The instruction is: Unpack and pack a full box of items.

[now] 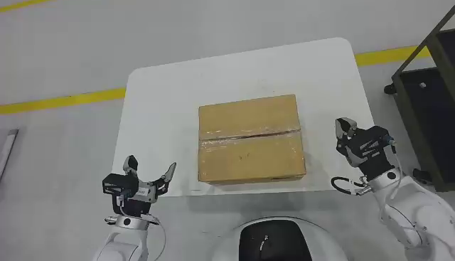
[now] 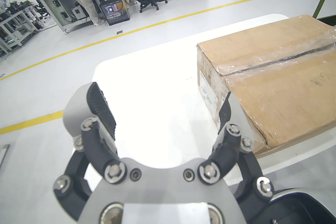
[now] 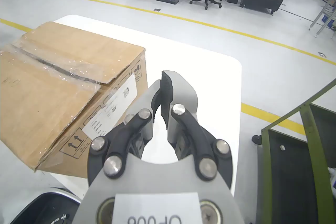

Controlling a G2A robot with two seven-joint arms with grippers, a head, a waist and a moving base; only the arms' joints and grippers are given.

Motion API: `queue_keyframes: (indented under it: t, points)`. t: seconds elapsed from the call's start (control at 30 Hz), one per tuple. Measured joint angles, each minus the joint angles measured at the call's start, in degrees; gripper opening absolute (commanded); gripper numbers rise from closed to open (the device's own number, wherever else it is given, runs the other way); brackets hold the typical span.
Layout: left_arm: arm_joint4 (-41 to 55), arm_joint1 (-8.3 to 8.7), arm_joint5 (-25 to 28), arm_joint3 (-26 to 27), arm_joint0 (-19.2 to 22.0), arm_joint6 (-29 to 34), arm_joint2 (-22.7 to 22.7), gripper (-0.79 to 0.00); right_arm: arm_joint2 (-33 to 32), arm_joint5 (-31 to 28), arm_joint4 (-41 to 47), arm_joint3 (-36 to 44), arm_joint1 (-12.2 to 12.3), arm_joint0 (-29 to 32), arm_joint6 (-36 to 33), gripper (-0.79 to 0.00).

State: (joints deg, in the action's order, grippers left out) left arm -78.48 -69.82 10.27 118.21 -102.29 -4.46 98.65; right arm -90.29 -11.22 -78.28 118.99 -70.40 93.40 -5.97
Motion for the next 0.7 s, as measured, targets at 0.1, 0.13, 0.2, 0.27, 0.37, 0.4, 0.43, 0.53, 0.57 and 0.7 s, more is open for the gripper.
queue_keyframes:
  t: [0.1, 0.13, 0.2, 0.27, 0.37, 0.4, 0.43, 0.53, 0.57, 0.7]
  points:
    - [0.00, 0.00, 0.00, 0.00, 0.00, 0.00, 0.00, 0.000, -0.11, 0.34, 0.19, -0.64, -0.02, 0.44, 0.72, -0.785]
    - [0.00, 0.00, 0.00, 0.00, 0.00, 0.00, 0.00, 0.000, -0.18, 0.55, 0.24, -0.92, -0.03, 0.61, 0.94, -0.785]
    - [0.00, 0.00, 0.00, 0.00, 0.00, 0.00, 0.00, 0.000, -0.31, 0.98, 0.62, -1.68, -0.06, 1.05, 1.62, -0.785]
    - [0.00, 0.00, 0.00, 0.00, 0.00, 0.00, 0.00, 0.000, -0.26, 1.09, 1.25, -2.49, -0.10, 1.37, 2.16, -0.785]
    - [0.00, 0.00, 0.00, 0.00, 0.00, 0.00, 0.00, 0.000, 0.50, 0.31, 1.63, -3.95, -0.14, 1.59, 3.56, -0.785]
    - [0.00, 0.00, 0.00, 0.00, 0.00, 0.00, 0.00, 0.000, 0.99, -0.06, 2.00, -4.71, -0.17, 1.53, 3.97, -0.785]
    - [0.00, 0.00, 0.00, 0.00, 0.00, 0.00, 0.00, 0.000, 1.38, -0.33, 2.01, -5.24, -0.19, 1.39, 4.20, -0.785]
    - [0.00, 0.00, 0.00, 0.00, 0.00, 0.00, 0.00, 0.000, 3.08, -1.42, 2.25, -6.93, -0.28, 0.51, 4.90, -0.785]
    - [0.00, 0.00, 0.00, 0.00, 0.00, 0.00, 0.00, 0.000, 3.67, -1.73, 2.39, -7.46, -0.32, 0.18, 4.99, -0.785]
    - [0.00, 0.00, 0.00, 0.00, 0.00, 0.00, 0.00, 0.000, 6.53, -3.79, 2.87, -9.63, -0.47, -1.41, 5.70, -0.785]
